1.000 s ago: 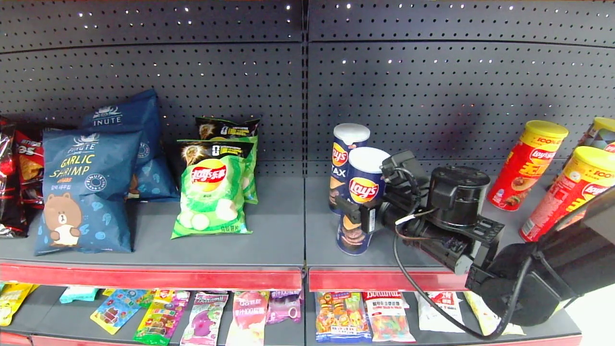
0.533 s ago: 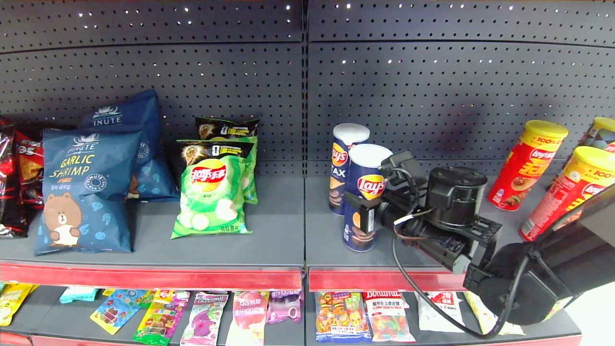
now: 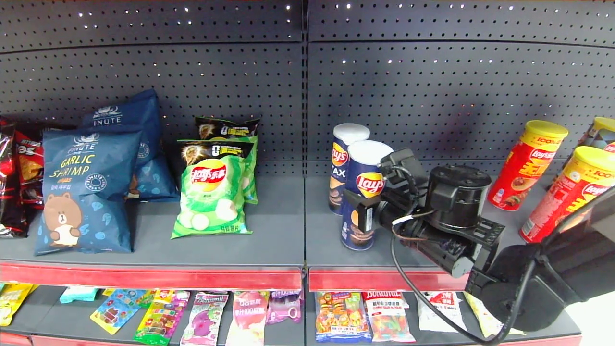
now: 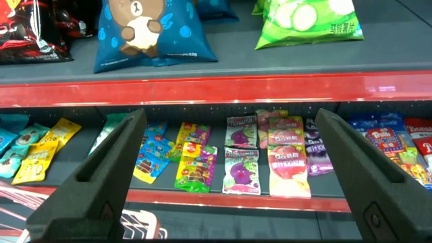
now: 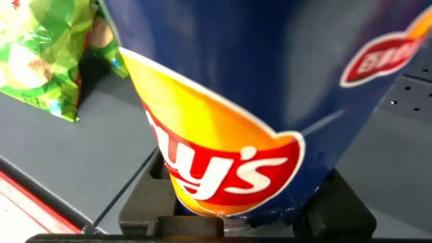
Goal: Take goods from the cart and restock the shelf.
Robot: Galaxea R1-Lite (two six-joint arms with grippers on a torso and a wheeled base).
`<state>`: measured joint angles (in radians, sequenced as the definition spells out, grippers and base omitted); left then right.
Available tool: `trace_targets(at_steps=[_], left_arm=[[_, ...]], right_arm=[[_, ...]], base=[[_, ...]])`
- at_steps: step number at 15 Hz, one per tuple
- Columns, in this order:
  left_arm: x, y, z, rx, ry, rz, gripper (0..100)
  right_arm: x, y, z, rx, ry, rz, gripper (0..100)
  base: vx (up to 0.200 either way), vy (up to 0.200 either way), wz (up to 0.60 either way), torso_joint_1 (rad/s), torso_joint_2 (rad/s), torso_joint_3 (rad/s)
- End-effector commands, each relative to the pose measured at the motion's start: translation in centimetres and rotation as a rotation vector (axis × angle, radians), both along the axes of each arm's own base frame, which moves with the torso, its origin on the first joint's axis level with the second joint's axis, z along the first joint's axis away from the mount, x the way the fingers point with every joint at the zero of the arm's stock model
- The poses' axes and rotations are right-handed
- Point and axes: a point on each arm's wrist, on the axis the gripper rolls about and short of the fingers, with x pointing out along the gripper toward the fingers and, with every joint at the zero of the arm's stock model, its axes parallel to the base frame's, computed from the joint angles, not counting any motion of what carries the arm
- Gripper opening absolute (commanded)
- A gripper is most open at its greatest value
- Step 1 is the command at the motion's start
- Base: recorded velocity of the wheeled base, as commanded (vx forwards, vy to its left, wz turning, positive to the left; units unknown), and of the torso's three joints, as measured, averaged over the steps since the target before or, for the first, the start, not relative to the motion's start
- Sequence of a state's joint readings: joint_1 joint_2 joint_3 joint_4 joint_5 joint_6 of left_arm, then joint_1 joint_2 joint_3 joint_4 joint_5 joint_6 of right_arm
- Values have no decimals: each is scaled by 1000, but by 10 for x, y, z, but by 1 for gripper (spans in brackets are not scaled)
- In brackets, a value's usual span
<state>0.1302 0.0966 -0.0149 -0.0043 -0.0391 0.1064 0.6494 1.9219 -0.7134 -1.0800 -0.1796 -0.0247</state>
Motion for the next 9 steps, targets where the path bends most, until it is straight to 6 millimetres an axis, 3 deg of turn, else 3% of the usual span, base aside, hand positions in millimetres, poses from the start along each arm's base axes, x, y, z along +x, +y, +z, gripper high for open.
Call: trace_targets(at_steps=[1,9], left_arm=[[0,0,0,1,1,-1,100],[0,0,0,-1,1,-1,100]], right_arm=[[-1,1,1,3,-3,3,0],[-10,7,-4,54,-12,-34,0]], base=[[0,0,0,0,0,0],[0,0,0,0,0,0]])
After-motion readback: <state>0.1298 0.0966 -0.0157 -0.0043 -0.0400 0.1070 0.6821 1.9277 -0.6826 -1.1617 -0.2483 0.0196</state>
